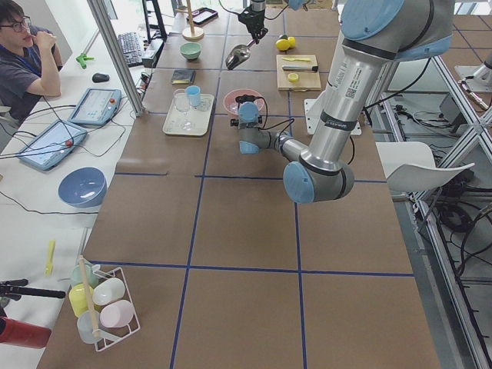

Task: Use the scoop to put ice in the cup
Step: 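Lift the scoop with the right gripper and carry it over the bowl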

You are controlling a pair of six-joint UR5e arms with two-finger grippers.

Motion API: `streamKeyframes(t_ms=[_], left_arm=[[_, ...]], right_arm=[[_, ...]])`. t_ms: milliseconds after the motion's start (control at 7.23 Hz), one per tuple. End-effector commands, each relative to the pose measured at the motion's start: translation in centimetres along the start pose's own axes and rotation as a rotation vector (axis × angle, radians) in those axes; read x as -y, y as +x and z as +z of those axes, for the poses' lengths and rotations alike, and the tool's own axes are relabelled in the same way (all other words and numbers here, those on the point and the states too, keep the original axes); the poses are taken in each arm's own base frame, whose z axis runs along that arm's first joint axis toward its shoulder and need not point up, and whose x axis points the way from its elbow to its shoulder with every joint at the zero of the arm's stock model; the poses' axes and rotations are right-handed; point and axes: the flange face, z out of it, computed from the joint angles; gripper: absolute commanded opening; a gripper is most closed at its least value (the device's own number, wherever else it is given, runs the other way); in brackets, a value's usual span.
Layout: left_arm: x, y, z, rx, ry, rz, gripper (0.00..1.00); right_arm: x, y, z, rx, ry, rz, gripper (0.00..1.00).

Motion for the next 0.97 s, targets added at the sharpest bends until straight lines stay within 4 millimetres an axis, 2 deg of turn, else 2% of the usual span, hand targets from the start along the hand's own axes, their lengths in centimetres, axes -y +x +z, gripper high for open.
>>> streamKeyframes(t_ms=[0,276,415,553,691,829], left_arm=[[-0.1,0.0,0.0,0.0,-0.001,-0.001,1.0],[-0.1,0.0,0.0,0.0,-0.001,-0.001,1.0],[-0.1,-0.1,0.0,0.002,-0.001,-0.001,1.0],[-0.1,-0.1,0.0,0.002,-0.001,-0.001,1.0],[-0.1,-0.1,0.0,0.002,-0.001,-0.001,1.0],[-0.2,-0.1,0.0,0.002,-0.003,-0.001,1.0]], right_arm=[[3.7,-3.5,-2.1,0.001,-0.11,-0.009,0.0],[7.6,-6.5,-3.5,-0.013,-0.241,-0.007,0.0],[9.5,-7.6,-2.9,-0.013,-0.29,-0.009,0.0],[12.9,-9.5,-1.9,-0.027,-0.378,-0.012,0.0],[14.9,-11.2,-1.8,-0.062,-0.426,-0.033,0.0],[15.0,-12.3,-1.0,-0.062,-0.444,-0.05,0.0]])
